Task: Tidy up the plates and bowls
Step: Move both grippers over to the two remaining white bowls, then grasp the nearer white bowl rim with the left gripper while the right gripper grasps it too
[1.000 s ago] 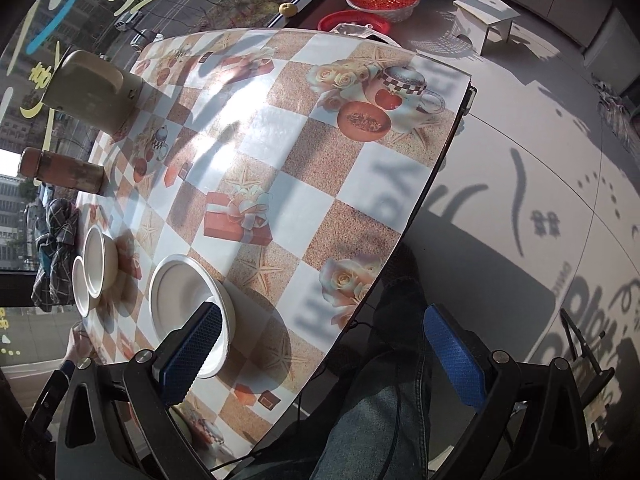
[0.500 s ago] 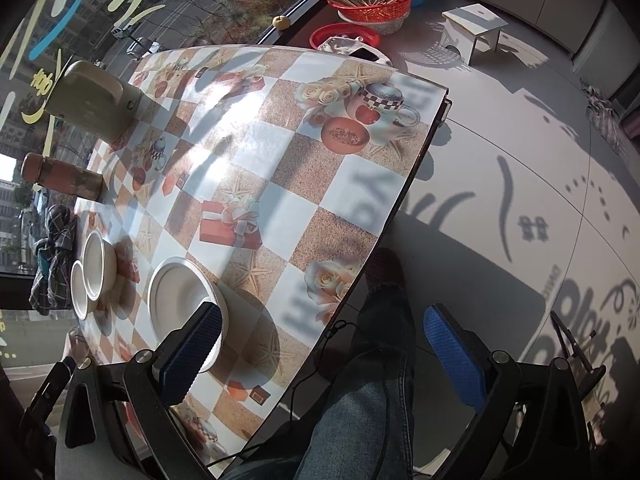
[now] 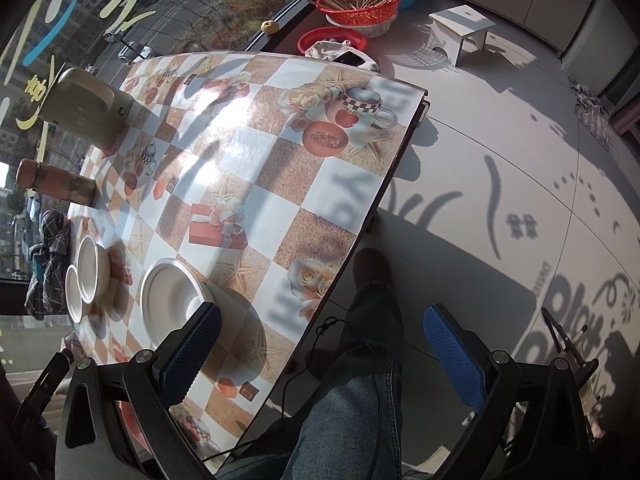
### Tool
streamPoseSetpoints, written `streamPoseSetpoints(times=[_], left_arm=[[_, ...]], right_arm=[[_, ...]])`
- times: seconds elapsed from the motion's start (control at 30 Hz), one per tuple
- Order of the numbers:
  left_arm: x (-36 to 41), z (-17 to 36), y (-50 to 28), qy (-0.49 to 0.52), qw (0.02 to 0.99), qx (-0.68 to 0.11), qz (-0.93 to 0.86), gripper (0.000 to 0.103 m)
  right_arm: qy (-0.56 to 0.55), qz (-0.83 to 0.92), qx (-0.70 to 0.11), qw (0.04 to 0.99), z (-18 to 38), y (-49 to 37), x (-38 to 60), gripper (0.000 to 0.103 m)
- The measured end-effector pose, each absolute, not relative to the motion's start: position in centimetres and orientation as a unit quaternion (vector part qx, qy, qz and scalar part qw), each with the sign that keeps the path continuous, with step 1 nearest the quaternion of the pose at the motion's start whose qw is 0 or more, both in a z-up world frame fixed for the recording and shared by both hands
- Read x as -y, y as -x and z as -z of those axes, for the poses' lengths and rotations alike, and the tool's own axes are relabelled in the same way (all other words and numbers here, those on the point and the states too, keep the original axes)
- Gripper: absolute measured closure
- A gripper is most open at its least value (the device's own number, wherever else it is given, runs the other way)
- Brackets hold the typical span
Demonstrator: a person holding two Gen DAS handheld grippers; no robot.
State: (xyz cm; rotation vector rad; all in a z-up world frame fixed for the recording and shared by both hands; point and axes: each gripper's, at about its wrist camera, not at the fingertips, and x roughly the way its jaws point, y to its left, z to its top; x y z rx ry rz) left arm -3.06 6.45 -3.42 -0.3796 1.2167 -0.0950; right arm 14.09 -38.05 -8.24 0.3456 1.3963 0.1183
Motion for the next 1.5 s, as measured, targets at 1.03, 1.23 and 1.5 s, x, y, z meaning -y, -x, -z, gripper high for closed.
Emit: streamPoseSetpoints(times=[1.03, 1.23, 1.5], left_arm=[[-14.6, 2.4, 3.1, 0.238, 0.81, -0.53, -0.078, 0.023], [-18.3, 2.4, 4.1, 0.272, 0.795, -0.52, -0.153, 0.023], [-22.0, 5.1, 2.4, 0.294, 0.764, -0.529, -0.221, 0.023]], right_arm=[[0.011, -0.166, -0.598, 0.784, 2.1, -23.4, 27.1, 0.001], [0.087, -0.229, -0.591, 0.769, 1.6, -27.6, 20.2, 0.001], [0.177, -0.307, -0.587, 0.728, 3.3, -30.2, 10.6, 0.001]])
